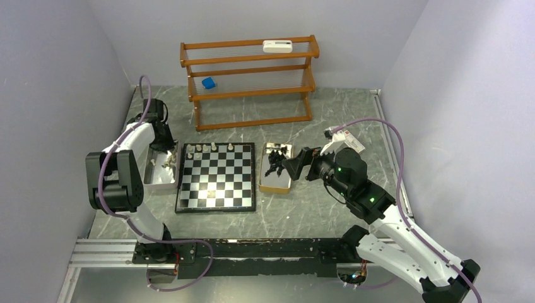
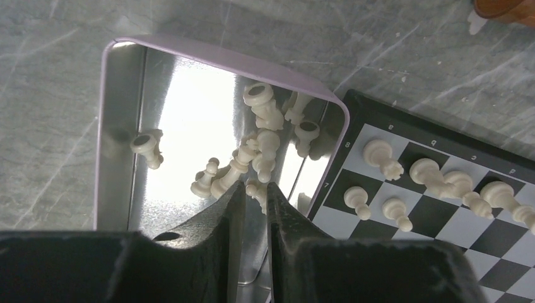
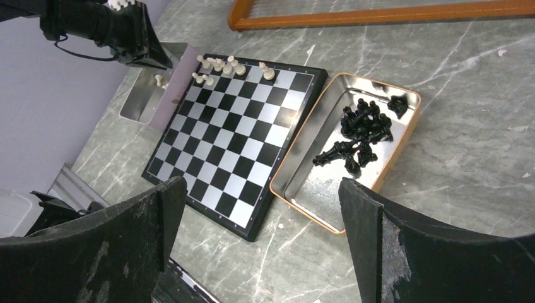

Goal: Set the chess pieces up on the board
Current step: Pick up the chess piece from the storage box.

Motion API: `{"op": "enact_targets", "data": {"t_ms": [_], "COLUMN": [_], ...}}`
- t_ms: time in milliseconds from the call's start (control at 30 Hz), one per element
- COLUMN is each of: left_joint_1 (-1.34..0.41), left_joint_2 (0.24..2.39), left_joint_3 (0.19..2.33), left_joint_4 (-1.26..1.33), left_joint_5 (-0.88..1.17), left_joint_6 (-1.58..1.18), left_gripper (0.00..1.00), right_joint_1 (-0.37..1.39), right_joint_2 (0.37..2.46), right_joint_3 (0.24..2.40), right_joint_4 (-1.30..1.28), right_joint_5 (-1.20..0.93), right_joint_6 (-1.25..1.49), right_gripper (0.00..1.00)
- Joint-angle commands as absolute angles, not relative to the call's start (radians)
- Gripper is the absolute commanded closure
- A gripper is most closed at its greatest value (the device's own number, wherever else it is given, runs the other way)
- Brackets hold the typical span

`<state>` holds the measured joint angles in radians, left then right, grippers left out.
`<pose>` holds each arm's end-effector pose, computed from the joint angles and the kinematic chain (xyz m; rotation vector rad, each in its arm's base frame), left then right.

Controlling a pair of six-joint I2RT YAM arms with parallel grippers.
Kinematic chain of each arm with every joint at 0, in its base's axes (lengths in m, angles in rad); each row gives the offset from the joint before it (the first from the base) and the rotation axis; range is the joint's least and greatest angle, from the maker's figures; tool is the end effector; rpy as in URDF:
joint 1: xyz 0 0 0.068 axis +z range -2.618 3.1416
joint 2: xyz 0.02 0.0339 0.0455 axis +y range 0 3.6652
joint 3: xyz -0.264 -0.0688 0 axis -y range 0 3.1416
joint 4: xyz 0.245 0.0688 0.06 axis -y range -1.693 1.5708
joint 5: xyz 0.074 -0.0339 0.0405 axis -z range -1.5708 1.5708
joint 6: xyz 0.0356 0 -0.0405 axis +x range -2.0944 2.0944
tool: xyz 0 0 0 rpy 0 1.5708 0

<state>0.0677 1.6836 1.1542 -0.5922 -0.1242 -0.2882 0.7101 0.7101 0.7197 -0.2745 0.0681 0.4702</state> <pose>0.3379 0.0273 0.2054 -0.5119 2.6313 0.0983 0.1304 0.1089 0.3193 -0.1786 1.8959 0.7564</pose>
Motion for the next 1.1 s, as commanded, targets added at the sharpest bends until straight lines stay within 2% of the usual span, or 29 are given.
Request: {"op": "enact_targets", "data": {"t_ms": [0,1067], "left_joint_1": [0.068,0.068], "left_joint_2": [1.711,1.779], "left_joint_3": [1.143,1.142], "left_joint_4": [-0.551,-0.560], "left_joint_5": [-0.090,-0.086], "left_joint_6": [-0.282,-0.274], "left_gripper": [0.76,0.76], "right_joint_1": [0.715,0.713], "right_joint_2": [0.711,0.687], "right_joint_3": [0.729,0.719], "right_joint_4": [-0.253,-0.260], "right_joint_5": [0.077,0.096], "right_joint_6": [0.468,0.464], "right_gripper": [0.05,0.05]}}
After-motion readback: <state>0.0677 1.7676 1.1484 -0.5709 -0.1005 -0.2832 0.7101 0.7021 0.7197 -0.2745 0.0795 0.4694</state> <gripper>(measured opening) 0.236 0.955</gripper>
